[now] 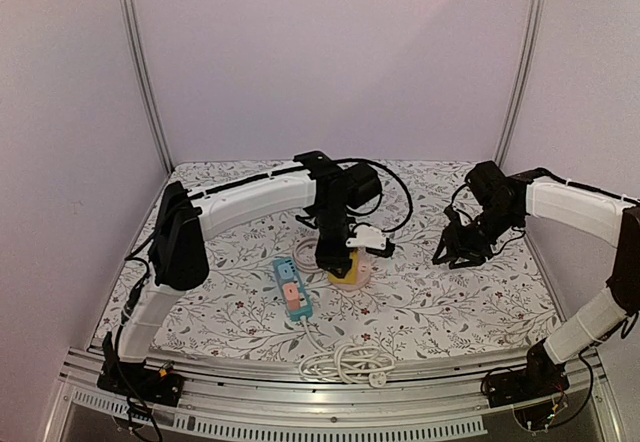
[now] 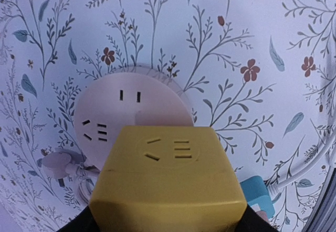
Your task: Insert the plug
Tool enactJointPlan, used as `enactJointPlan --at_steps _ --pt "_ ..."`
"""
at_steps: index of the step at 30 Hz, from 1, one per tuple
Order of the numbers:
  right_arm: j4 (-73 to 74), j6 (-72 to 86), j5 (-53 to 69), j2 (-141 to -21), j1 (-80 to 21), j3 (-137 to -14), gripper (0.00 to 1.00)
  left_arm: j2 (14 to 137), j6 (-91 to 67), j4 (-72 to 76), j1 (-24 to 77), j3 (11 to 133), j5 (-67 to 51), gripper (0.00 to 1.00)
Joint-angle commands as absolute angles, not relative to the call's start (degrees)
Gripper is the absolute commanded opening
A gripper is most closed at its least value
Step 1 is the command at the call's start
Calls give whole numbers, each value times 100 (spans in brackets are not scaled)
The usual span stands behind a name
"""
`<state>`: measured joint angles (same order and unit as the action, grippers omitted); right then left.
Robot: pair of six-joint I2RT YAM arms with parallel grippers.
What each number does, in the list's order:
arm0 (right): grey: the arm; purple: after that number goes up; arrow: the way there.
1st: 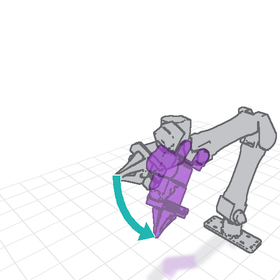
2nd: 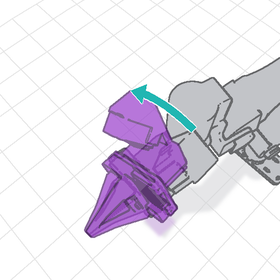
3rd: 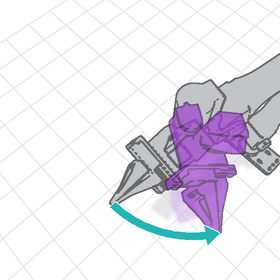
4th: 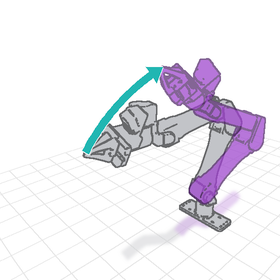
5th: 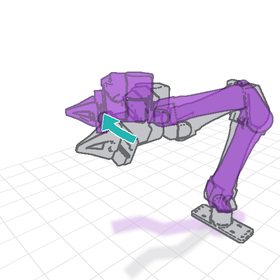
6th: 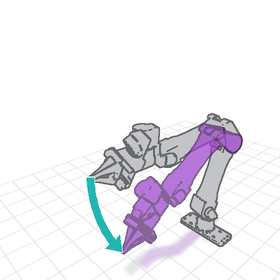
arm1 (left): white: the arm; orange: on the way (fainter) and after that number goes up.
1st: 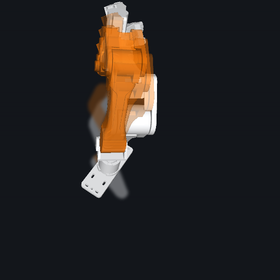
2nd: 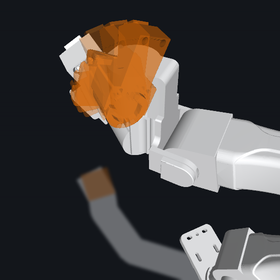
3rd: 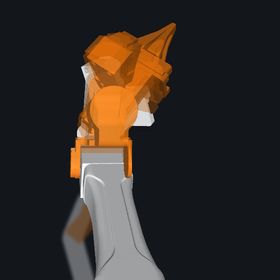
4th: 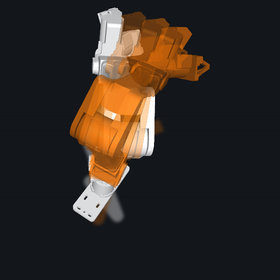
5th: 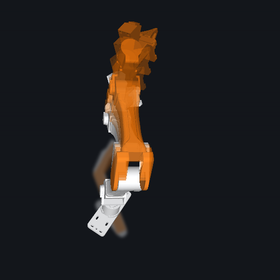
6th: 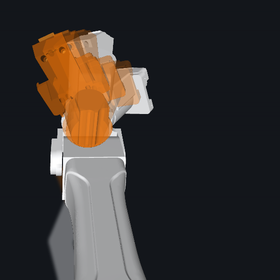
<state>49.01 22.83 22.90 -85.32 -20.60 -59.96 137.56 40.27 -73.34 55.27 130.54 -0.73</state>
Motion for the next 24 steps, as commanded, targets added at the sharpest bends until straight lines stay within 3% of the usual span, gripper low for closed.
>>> enactJointPlan --at_steps 1,13,24 --pt "5251 2249 2136 -8212 -2072 -6209 48 13989 4908 -7490 5469 12626 344 0" --pt "5277 2576 2149 -8038 -2109 -6106 47 13827 4952 -7558 5524 12615 -378 0" --pt "5128 2591 2239 -8342 -2117 -6229 47 13245 4393 -7972 5958 11370 -220 0"
